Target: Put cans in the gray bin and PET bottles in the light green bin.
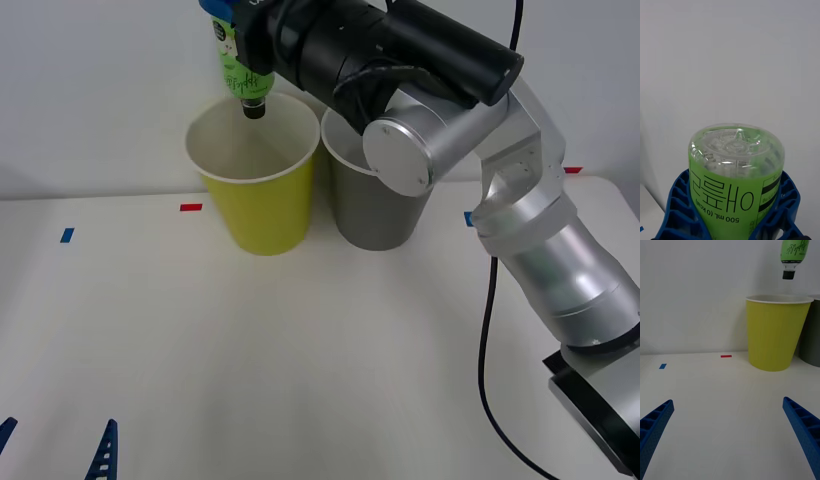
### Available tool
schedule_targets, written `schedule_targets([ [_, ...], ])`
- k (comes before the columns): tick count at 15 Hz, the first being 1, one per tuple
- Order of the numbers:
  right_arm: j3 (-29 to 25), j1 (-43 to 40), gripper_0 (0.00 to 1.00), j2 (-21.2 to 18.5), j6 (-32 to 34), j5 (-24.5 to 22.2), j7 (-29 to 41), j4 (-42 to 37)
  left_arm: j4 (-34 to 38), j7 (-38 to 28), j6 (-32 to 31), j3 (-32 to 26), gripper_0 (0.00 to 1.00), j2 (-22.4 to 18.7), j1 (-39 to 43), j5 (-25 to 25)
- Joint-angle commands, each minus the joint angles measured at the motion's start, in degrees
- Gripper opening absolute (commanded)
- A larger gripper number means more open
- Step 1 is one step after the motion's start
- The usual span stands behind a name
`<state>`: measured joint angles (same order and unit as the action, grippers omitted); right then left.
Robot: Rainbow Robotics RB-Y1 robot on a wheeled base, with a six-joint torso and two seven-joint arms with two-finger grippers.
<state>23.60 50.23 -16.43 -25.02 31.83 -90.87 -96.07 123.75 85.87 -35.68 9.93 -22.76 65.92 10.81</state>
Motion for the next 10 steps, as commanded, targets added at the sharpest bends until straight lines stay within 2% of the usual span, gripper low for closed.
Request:
schedule_targets([
  [1, 0.7, 1.4, 0.0, -0.3, 0.0, 0.0, 0.2, 1.8, 0.0, 0.0, 0.0, 0.0, 1.0, 0.0, 0.0, 0.0],
  [10, 2.4, 4.4, 0.0, 1.0, 1.4, 0.0, 1.1, 7.0, 0.0, 0.0, 0.0, 0.0, 1.0, 0.0, 0.0, 0.0],
])
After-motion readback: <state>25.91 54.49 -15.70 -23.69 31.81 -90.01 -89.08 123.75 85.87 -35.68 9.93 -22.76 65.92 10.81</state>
